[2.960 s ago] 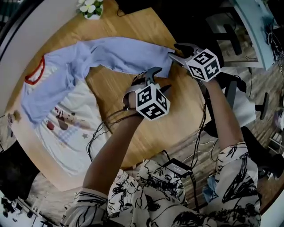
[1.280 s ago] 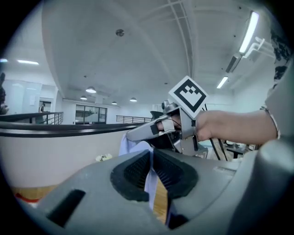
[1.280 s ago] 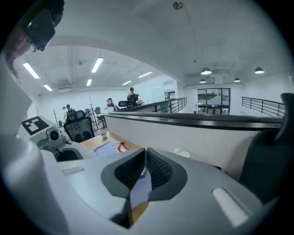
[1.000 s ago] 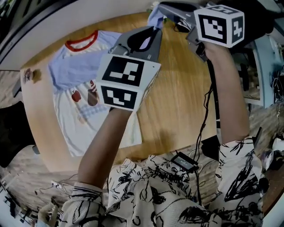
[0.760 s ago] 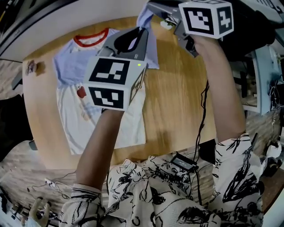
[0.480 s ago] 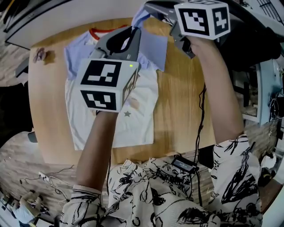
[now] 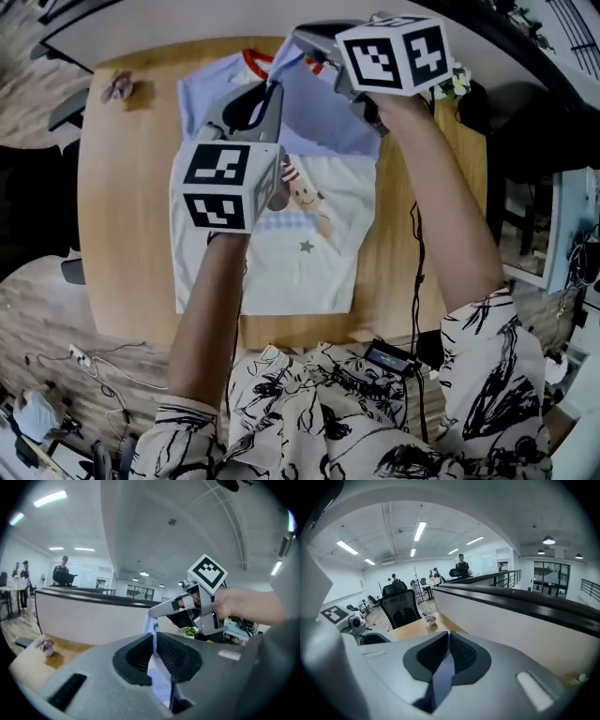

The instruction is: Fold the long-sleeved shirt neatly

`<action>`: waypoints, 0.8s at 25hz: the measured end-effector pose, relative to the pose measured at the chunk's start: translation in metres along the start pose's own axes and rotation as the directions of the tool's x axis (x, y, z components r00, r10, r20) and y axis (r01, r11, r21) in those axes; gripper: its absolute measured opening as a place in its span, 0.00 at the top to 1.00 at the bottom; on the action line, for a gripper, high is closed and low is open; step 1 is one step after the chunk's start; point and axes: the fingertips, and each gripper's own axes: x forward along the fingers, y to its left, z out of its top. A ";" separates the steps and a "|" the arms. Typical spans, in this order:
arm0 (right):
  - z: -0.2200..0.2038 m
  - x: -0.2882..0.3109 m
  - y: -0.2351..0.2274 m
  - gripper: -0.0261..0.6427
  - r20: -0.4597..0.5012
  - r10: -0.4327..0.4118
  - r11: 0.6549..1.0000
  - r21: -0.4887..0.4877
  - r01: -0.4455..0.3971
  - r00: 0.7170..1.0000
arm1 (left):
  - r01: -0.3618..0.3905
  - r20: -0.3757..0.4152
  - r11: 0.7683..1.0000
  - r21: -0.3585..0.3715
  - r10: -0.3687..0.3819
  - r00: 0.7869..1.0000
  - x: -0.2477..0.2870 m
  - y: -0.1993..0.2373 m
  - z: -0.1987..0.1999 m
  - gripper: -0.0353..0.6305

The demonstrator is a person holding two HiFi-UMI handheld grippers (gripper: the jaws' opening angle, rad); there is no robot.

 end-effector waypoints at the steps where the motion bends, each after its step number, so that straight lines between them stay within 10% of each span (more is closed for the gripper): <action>1: -0.005 0.014 0.004 0.92 -0.014 -0.002 1.000 0.003 0.002 1.000 | -0.016 0.005 0.999 -0.041 0.016 1.000 -0.001 0.014 -0.014 0.90; 9: -0.065 0.134 0.040 0.92 -0.150 0.013 1.000 0.002 -0.013 0.989 | -0.225 -0.143 0.954 -0.200 0.199 0.970 -0.010 0.104 -0.124 0.89; 20: -0.122 0.228 0.048 0.91 -0.224 0.045 0.962 0.272 0.018 0.973 | -0.246 -0.236 0.854 -0.458 0.150 0.960 -0.005 0.162 -0.203 0.89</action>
